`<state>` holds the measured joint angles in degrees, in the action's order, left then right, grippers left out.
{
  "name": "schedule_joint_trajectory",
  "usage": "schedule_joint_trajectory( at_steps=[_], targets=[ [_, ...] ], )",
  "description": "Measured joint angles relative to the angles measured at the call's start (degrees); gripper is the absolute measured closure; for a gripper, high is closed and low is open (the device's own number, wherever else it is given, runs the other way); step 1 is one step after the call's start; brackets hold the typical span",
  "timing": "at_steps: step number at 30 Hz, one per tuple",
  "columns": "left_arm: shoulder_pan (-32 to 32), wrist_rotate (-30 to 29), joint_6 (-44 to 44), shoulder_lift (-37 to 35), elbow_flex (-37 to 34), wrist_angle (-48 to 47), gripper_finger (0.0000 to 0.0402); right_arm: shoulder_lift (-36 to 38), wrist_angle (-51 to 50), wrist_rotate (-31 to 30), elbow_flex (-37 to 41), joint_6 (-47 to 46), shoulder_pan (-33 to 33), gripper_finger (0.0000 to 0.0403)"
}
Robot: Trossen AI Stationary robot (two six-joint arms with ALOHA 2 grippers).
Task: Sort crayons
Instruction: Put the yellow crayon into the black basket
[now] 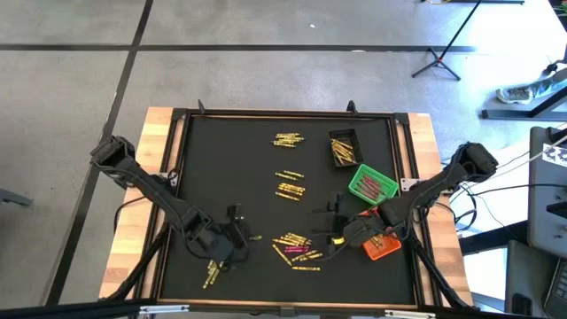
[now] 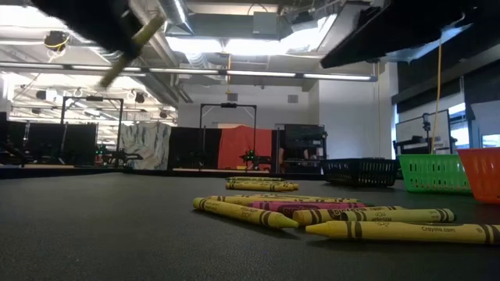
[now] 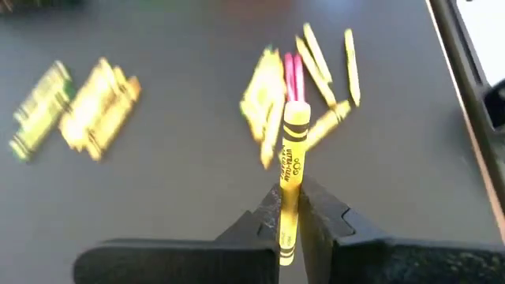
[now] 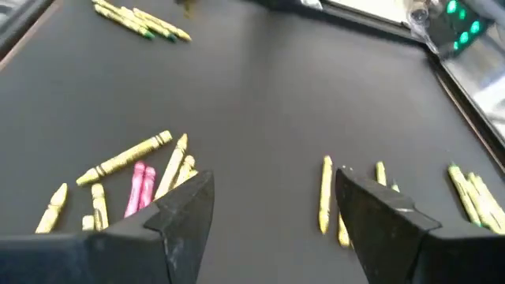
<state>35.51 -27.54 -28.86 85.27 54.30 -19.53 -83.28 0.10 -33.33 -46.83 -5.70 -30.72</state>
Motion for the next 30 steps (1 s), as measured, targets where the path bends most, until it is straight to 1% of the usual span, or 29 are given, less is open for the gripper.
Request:
schedule_joint_trajectory(
  at_steps=[4, 7, 10, 14, 18, 22, 24, 27, 30],
  targets=[
    [-1.67, -4.75, 9.31, 0.18, 0.02, 6.54, 0.0391, -3.57, 9.55, 1.08, 0.0, 5.88, 0.0, 0.0141],
    [-2.94, -7.41, 15.3, 1.56, -0.5, 13.76, 0.0391, -6.05, 17.46, 2.61, 0.0, 10.32, 0.01, 0.0141],
    [-4.56, -7.36, 22.66, 3.88, -1.79, 22.47, 0.0391, -8.63, 24.8, 4.15, 0.0, 14.31, 0.11, 0.0141],
    [-6.06, -7.26, 29.71, 6.95, -1.88, 30.75, 0.0391, -10.72, 32.11, 4.48, 0.0, 18.76, 0.11, 0.0148],
    [-7.0, -5.82, 35.64, 9.8, -1.88, 38.63, 0.0391, -12.05, 37.55, 5.3, -0.02, 21.69, 0.18, 0.0177],
    [-7.77, -4.82, 40.85, 11.6, -1.88, 44.38, 0.0392, -12.55, 39.95, 10.89, -0.02, 22.71, 1.2, 0.0211],
    [-8.11, -4.66, 42.26, 11.86, -1.88, 45.53, 0.0391, -12.55, 40.31, 12.51, -0.02, 22.71, 1.69, 0.0229],
    [-8.41, -4.48, 43.07, 11.87, -1.88, 46.37, 0.0391, -12.55, 40.68, 13.13, -0.02, 22.91, 2.52, 0.0261],
    [-8.66, -4.41, 43.16, 11.87, -1.88, 46.25, 0.0392, -12.55, 40.61, 14.35, -0.01, 23.72, 3.39, 0.0303]
  ],
)
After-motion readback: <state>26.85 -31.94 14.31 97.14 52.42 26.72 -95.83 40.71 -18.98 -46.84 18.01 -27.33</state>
